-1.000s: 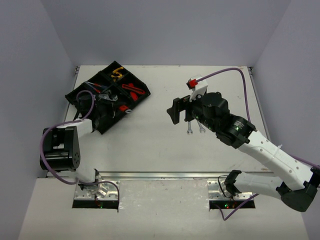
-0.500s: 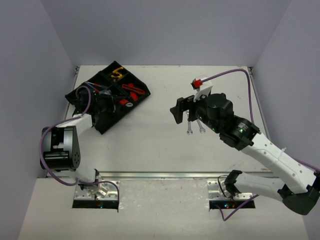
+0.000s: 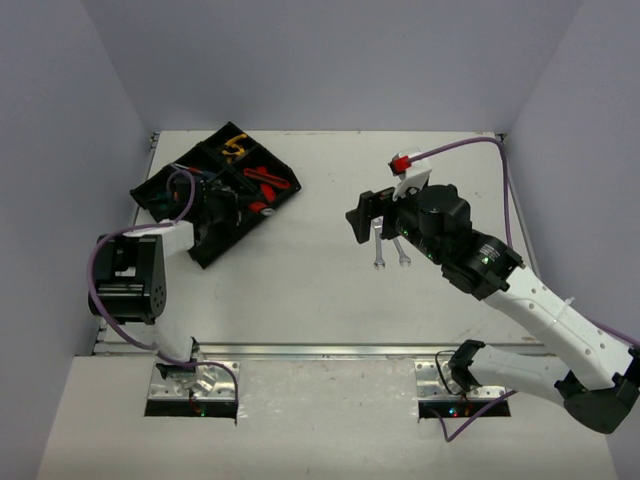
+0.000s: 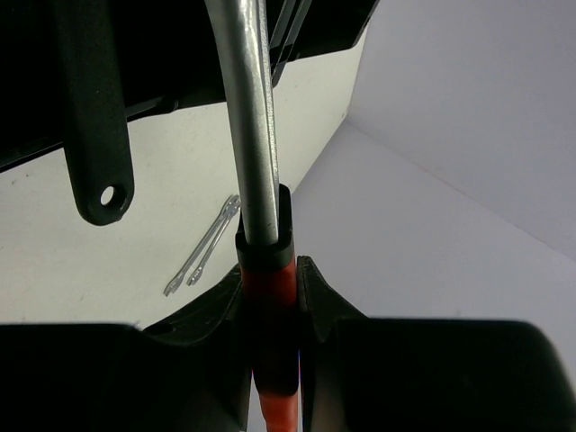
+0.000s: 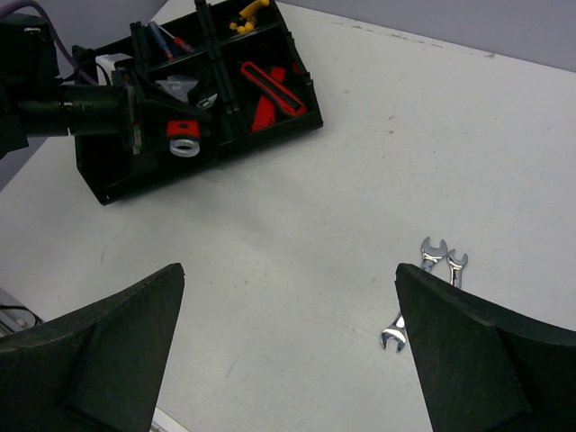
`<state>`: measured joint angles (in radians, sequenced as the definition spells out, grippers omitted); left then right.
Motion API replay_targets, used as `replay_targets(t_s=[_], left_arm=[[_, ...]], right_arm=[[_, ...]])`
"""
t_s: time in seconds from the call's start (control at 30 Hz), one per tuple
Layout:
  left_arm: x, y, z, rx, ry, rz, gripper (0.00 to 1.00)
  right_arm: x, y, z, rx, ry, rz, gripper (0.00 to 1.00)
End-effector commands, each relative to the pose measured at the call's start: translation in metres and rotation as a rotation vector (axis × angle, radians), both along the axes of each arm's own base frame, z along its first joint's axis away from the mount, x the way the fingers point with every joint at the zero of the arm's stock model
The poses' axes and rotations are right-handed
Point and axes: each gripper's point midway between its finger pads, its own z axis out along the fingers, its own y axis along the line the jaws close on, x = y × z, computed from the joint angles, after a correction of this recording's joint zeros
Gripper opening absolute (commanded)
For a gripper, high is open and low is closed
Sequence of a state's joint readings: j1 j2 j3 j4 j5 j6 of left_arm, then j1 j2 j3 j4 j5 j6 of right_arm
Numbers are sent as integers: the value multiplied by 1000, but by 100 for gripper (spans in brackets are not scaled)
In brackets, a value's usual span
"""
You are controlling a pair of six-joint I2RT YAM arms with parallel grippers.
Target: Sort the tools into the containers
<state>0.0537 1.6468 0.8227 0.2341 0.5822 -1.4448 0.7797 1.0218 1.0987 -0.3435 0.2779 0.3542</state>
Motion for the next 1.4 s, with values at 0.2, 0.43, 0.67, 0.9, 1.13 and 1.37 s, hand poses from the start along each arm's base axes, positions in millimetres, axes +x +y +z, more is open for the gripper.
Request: replay_targets(t_s=[0.2, 0.43, 0.67, 0.9, 1.13, 1.37], left_arm=[[21, -10, 40, -8, -176, -2, 7], [30, -6, 19, 13, -142, 26, 14], [32, -6, 0, 23, -124, 17, 27], [28, 1, 8, 87, -145, 45, 65], [29, 1, 35, 103, -197, 31, 76], [22, 3, 49, 154, -212, 11, 95]], right_arm=[[5, -4, 11, 29, -39, -14, 99], [5, -7, 13, 35, -41, -17, 99], [6, -5, 10, 31, -34, -10, 99], [7, -3, 8, 31, -25, -6, 99], [9, -2, 5, 27, -15, -2, 99], [11, -3, 4, 24, -15, -7, 99]])
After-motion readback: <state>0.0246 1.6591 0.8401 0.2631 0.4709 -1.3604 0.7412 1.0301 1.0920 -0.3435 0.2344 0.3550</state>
